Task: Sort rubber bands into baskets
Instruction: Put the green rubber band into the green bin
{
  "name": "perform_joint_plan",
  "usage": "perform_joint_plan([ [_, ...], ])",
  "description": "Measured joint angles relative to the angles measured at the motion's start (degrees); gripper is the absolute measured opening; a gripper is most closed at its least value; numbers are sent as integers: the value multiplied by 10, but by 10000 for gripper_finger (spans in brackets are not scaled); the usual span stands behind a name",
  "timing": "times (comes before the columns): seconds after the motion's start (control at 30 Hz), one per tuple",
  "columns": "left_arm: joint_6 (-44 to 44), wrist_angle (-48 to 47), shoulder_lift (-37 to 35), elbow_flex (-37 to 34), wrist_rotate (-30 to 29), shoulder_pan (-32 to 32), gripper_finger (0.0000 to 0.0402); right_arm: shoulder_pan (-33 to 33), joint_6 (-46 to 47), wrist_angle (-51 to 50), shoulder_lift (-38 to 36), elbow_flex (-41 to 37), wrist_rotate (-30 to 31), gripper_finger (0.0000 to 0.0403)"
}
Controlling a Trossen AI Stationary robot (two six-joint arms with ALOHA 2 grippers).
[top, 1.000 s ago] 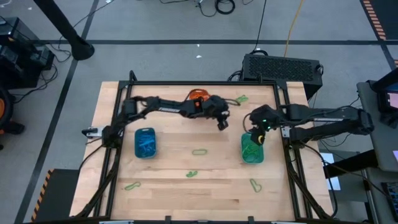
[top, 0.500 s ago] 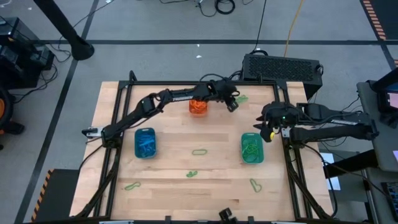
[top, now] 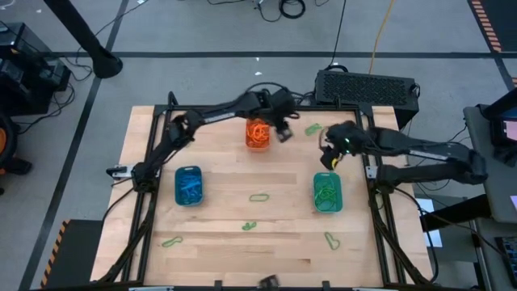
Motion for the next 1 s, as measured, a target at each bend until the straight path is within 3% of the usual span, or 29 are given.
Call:
perform_joint_plan([
  [0.17,13,-205,-76,-43,-124,-2,157,-109,-53,58,85,0,-70,169],
  [0.3,-39,-239,-173,-150,-172,2,157,-190,-86,125,164,0,-105,169],
  [0.4,-69,-181,-254,-273,-176,-6,157,-243,-89,166,228,1,-126,169],
  [0.63,-136,51,-430,-539,-176,-67,157,-314,-84,189,361,39,-109,169],
  [0.8,-160,110,-478,-606,-169,-105,157,-331,-99,191,409,52,-75,169],
  [1.0,-167,118,-483,-612,-169,-125,157,-341,-105,204,438,53,-107,161],
])
